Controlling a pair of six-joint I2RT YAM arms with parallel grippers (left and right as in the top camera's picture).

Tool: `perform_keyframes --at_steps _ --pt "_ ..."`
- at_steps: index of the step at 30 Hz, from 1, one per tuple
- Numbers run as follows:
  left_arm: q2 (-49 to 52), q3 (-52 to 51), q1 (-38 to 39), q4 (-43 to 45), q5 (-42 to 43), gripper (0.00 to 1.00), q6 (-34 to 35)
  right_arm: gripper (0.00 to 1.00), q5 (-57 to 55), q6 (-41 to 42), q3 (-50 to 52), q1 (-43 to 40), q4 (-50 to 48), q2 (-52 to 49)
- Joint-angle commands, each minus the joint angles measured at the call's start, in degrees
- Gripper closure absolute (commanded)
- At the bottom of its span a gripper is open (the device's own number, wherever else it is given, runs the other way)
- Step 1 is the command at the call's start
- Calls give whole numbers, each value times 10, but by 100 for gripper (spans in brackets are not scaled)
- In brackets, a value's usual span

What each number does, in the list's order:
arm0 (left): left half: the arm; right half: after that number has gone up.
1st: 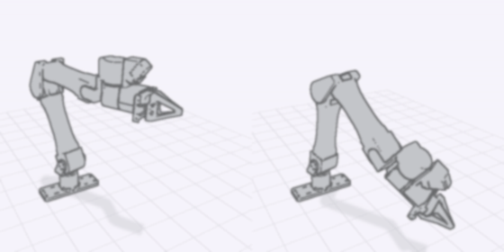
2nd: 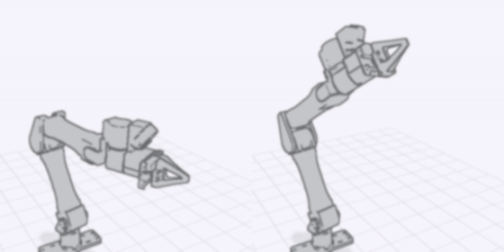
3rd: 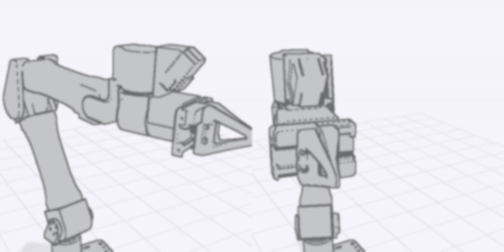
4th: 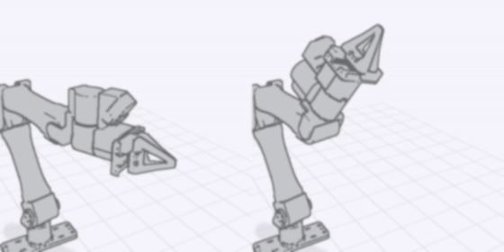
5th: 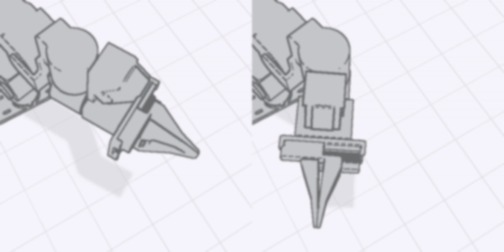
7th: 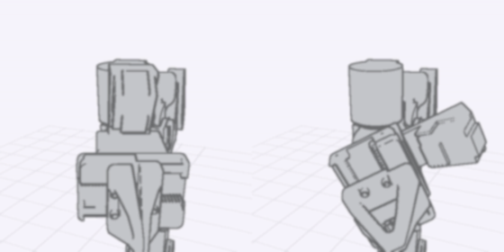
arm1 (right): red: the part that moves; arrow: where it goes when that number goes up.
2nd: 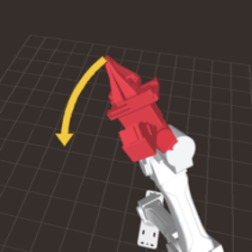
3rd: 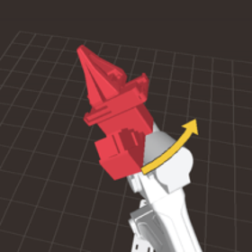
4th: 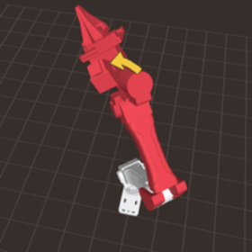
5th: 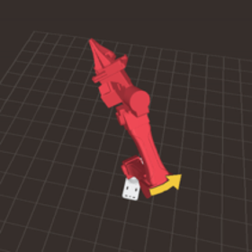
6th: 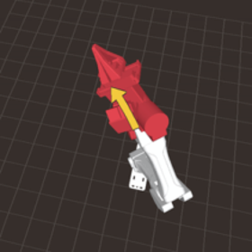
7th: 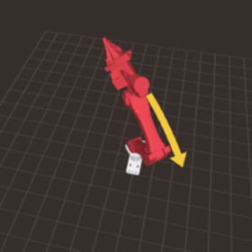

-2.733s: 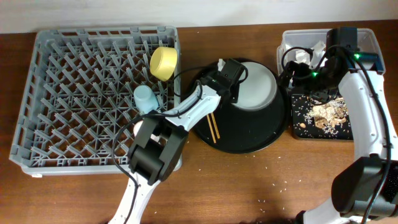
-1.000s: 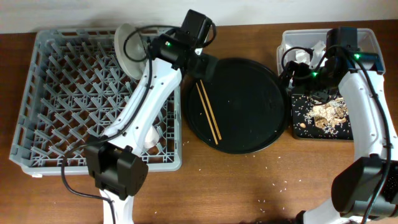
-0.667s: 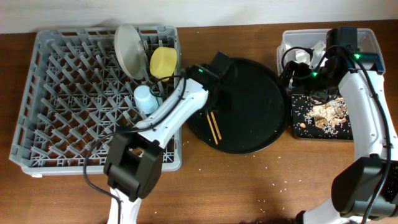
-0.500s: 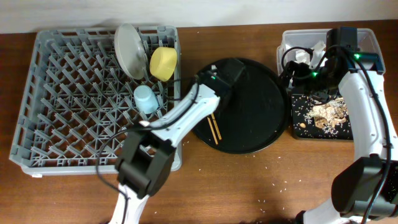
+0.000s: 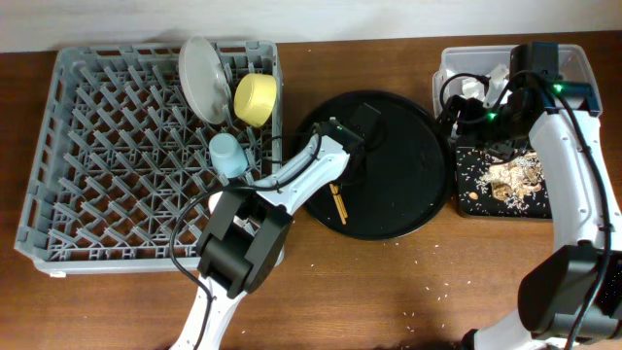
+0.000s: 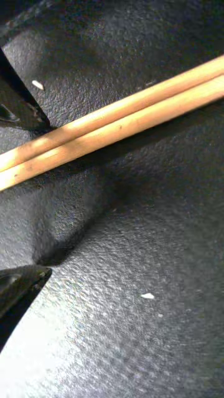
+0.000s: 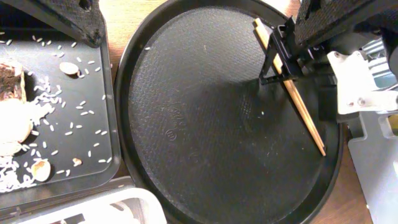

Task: Sort waste into correct bins and load items into the dishwasher rack
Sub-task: 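Grasp one wooden chopstick on the round tray with the left gripper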

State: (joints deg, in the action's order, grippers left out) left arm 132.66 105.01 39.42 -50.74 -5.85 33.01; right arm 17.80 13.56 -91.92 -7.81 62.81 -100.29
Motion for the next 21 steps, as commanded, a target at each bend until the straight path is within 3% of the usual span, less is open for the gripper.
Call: perform_keyframes --at_steps 1,2,5,9,12,13,15,16,21 --pt "29 8 1 -14 13 51 -62 2 -7 2 -4 -1 0 16" --pt "29 8 2 -21 14 62 -62 2 -7 2 -4 -1 0 16" --pt "29 8 4 -29 13 69 -62 2 -7 2 -4 -1 0 16" --pt "29 8 -2 -51 -23 86 -92 1 -7 2 -4 -1 0 16" --pt "29 8 -2 -57 -37 87 -102 2 -7 2 -4 -1 0 16" --pt "29 10 -2 -58 -37 85 -102 2 -7 2 -4 -1 0 16" --pt "28 29 -3 -70 -37 52 -102 2 -7 2 -4 -1 0 16" --pt "28 47 -6 -86 -37 46 -102 2 -7 2 -4 -1 0 16" --pt "29 96 -40 -120 -21 40 -104 1 -7 2 -4 -1 0 16"
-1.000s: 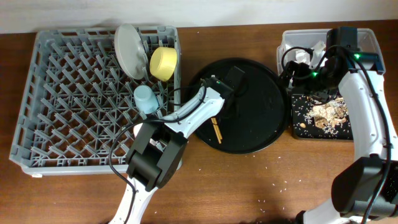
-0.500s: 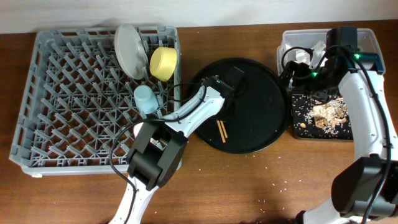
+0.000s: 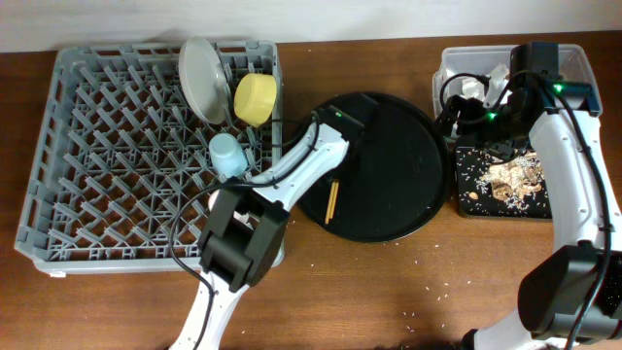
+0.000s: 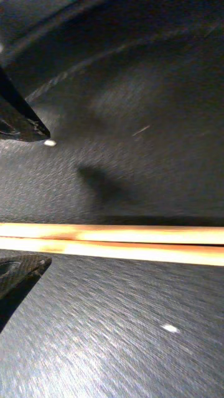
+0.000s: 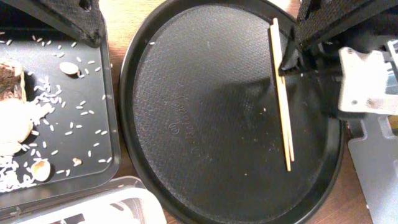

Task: Sort waste into correct bins and load items into the dishwasher rack
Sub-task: 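Grasp one wooden chopstick on the round tray with the left gripper, then place the chopstick into the dish rack with the left gripper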

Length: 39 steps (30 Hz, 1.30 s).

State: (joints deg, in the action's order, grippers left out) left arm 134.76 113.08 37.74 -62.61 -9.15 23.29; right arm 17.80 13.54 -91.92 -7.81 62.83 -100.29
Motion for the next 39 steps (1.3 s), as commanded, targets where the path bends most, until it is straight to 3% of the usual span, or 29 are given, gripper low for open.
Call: perform_keyframes --at_steps 1,3,16,34,35,36,37,39 --pt "8 15 -31 0 24 39 -7 2 -7 2 -4 -1 0 16" --pt "8 18 -42 5 25 36 -14 2 -7 2 -4 -1 0 16" --pt "12 15 -42 47 53 34 -97 2 -7 3 -4 -1 0 16" --pt "51 13 -38 55 53 35 -97 2 -7 2 -4 -1 0 16" --pt "51 13 -38 56 53 36 -97 2 -7 2 -4 -1 0 16" --pt "51 13 -37 56 53 48 -97 2 -7 2 -4 -1 0 16" --pt "51 13 -34 56 54 68 -97 1 -7 2 -4 -1 0 16" --pt "51 13 -24 58 53 89 -97 1 -7 2 -4 -1 0 16"
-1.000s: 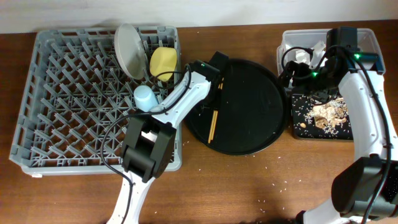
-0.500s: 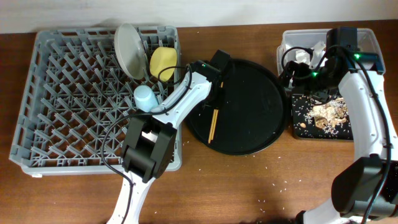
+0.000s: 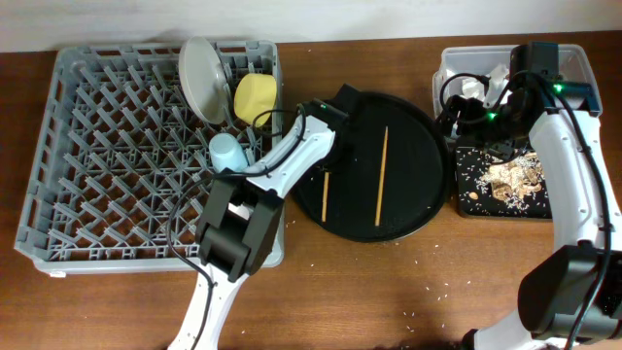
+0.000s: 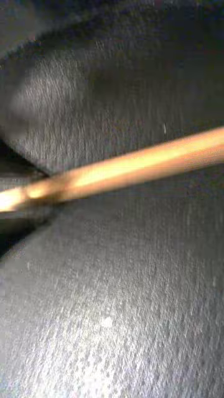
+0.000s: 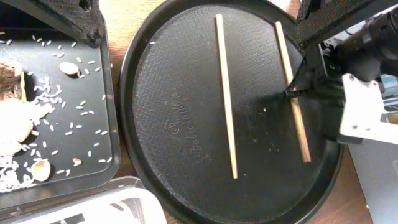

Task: Sort waste into correct bins and load items into the dishwasher rack
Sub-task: 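Place the chopstick into the dish rack with the left gripper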

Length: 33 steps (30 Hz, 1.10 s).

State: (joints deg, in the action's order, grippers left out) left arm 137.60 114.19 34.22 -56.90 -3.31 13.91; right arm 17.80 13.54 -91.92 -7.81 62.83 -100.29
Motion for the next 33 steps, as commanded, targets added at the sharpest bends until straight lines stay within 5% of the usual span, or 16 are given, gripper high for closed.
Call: perform_keyframes --at_steps 1,5,13,16,20,23,32,33 --pt "22 2 16 2 -5 99 -3 1 -7 2 -4 -1 0 16" --pt "21 33 15 -25 -5 99 -3 2 -7 3 -4 -1 0 16" --pt "14 448 -78 -393 -66 99 8 2 -7 3 -4 -1 0 16" --pt "-19 460 -101 -398 9 99 -22 2 -7 2 -4 -1 0 16" --pt "-128 363 -101 -398 3 99 -30 2 -7 2 -4 -1 0 16" --pt "-157 236 -102 -398 -107 99 94 1 -7 2 -4 -1 0 16" --pt "-157 -93 -113 -117 -96 99 128 2 -7 2 -4 -1 0 16" --pt "-157 -102 -112 -112 -96 90 102 2 -7 3 -4 -1 0 16"
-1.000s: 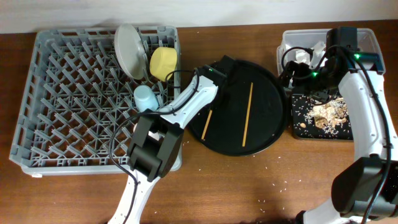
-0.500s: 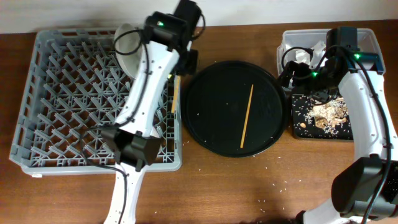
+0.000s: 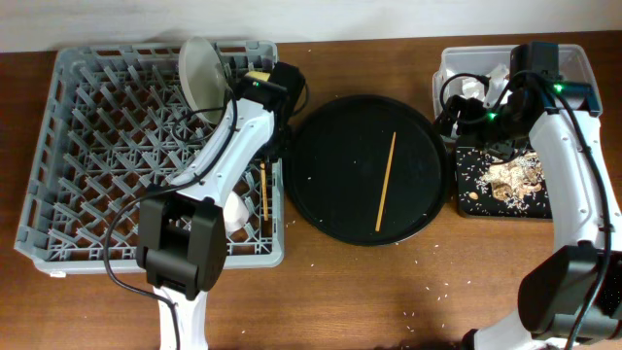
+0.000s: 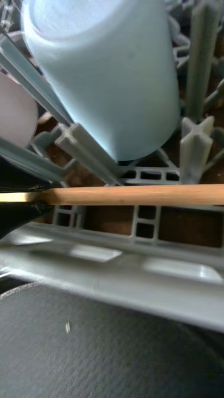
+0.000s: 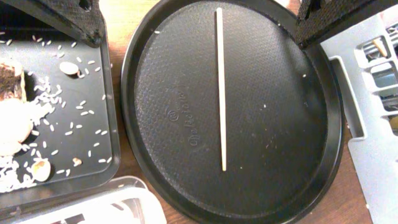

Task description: Sort waste into correct bins and load items into the dishwasher rack

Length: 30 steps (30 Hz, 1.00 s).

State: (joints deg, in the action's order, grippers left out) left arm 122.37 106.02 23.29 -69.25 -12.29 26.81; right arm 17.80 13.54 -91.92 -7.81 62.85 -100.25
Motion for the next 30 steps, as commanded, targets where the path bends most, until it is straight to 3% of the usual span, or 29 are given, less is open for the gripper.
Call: perform_keyframes --at_steps 1,2,7,12,18,20,22,26,30 --pt "-5 -20 -3 11 -6 68 -44 1 -7 3 -4 -1 0 15" --pt "-5 -17 -3 9 -5 62 -46 2 -7 2 -4 -1 0 15" --pt "-7 121 48 -46 -3 61 -46 1 -7 2 -4 -1 0 15" --pt "24 119 154 23 46 61 -30 2 -7 2 -4 -1 0 15" --pt "100 119 188 79 94 61 -8 2 -7 3 -4 -1 -1 15" --pt "126 119 196 92 100 60 -7 2 -65 4 -4 -3 0 15" --pt "134 119 205 103 100 61 -7 1 -90 26 -4 -40 35 15" --pt "136 119 231 129 96 61 -7 2 -23 33 -4 -185 77 15" --pt "155 119 247 159 96 61 -7 2 -17 33 -4 -268 105 15"
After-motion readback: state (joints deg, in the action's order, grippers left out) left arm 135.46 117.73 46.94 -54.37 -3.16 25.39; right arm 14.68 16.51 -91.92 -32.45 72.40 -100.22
